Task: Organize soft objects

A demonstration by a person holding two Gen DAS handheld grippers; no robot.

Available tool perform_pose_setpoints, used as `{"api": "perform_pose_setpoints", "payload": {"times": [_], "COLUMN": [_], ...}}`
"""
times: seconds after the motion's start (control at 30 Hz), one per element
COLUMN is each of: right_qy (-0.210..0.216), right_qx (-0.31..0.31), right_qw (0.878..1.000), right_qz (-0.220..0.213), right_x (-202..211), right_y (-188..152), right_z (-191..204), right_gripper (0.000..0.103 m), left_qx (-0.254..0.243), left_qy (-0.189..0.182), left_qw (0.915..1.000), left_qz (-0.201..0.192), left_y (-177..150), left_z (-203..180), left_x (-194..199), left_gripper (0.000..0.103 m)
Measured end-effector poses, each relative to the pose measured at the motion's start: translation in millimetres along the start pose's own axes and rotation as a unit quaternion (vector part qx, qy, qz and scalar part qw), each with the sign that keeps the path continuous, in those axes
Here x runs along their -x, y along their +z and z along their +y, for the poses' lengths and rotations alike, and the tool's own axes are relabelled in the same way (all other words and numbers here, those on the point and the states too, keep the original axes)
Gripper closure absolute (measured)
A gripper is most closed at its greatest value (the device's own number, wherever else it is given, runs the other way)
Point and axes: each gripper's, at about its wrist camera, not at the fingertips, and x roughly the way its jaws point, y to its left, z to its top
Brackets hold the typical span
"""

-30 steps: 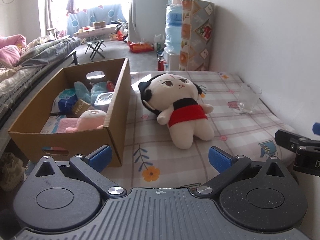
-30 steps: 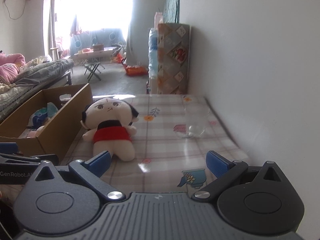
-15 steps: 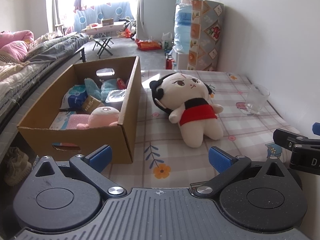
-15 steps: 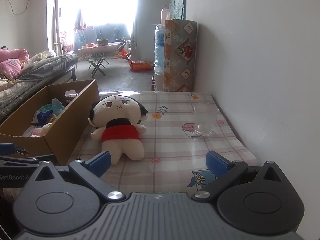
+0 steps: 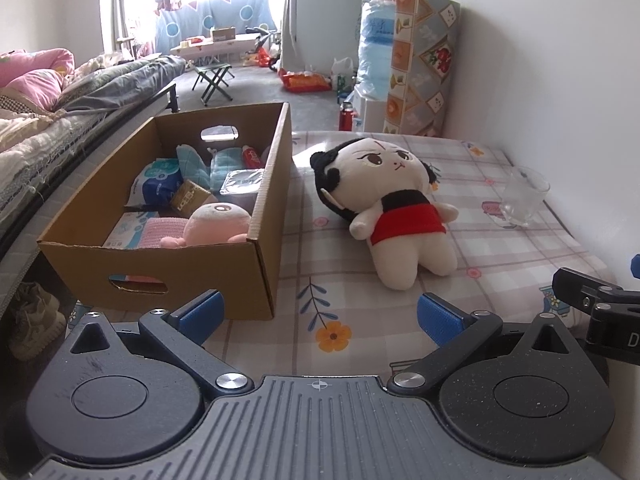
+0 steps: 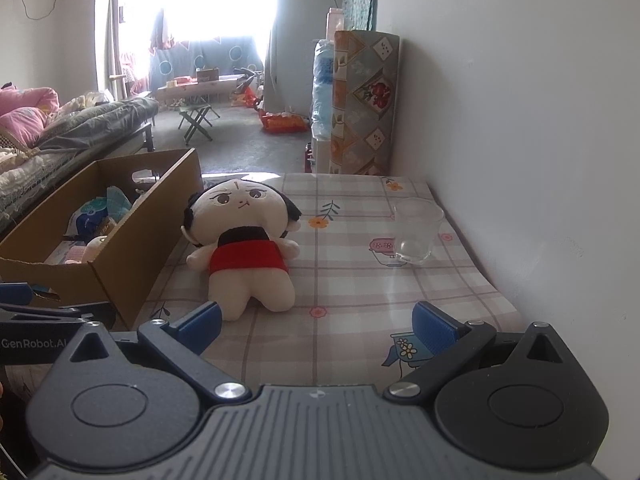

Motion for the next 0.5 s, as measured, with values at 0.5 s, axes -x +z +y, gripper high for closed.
{"api": "perform_pose_setpoints", "payload": {"times": [0.5], "right_qy": [0.007], "right_qx": [0.029], "right_qw": [1.000], "right_qz": [0.011], "right_x": [-4], "right_y": [-6], "right_z": [20], "right_gripper": [0.000], "left_qx": [0.001], "left_qy": [0.014], "left_qw": [0.9999], "left_qz": [0.003], "left_y": [-1], "left_z": [3], "left_x": [-1], "left_gripper": [0.000]}}
